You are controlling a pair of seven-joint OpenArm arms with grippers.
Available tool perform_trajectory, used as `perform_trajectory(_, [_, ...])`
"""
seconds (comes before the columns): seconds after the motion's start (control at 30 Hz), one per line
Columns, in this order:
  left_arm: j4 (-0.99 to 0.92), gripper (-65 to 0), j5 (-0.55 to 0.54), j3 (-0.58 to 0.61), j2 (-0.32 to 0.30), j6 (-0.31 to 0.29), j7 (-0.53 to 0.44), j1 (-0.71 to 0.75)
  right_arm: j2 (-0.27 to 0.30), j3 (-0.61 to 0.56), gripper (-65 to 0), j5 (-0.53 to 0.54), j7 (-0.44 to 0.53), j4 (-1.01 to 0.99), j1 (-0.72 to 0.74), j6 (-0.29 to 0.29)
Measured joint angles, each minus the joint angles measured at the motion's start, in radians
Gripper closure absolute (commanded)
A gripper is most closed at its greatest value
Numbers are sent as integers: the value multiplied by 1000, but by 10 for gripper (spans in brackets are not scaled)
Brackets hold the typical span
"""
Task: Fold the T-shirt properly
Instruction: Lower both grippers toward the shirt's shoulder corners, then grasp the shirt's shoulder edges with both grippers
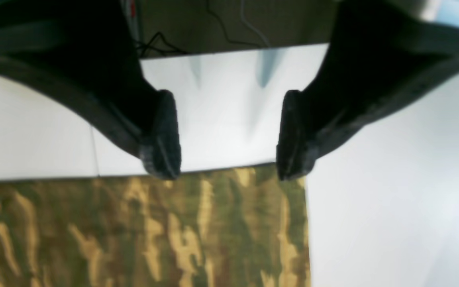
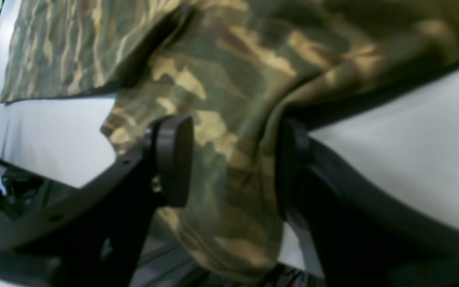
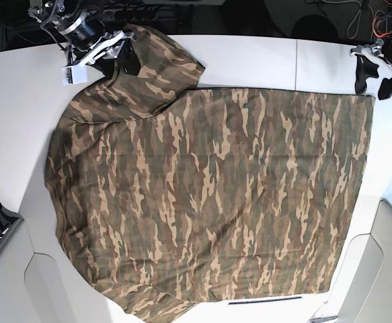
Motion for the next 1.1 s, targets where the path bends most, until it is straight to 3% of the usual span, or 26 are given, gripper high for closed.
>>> perform_trajectory(0.2, [-161, -434, 0, 0, -71, 2, -24, -108, -32, -10, -307, 0, 0, 0, 0, 0])
perform_trajectory(0.33, [-274, -434, -24, 1, -105, 1, -21, -172, -45, -10, -158, -2, -12, -4, 0, -5])
perform_trajectory(0.53, [-442, -435, -62, 1, -142, 1, -23, -250, -45, -10, -4, -2, -13, -5, 0, 8])
perform_trajectory(0.7, [-544, -435, -100, 1, -140, -8, -18, -294, -45, -10, 0, -9, -21, -6, 6, 51])
perform_trajectory(1.1, [-613, -434, -184, 36, -140, -11, -8, -301, -45, -11, 0, -13, -23, -8, 25, 53])
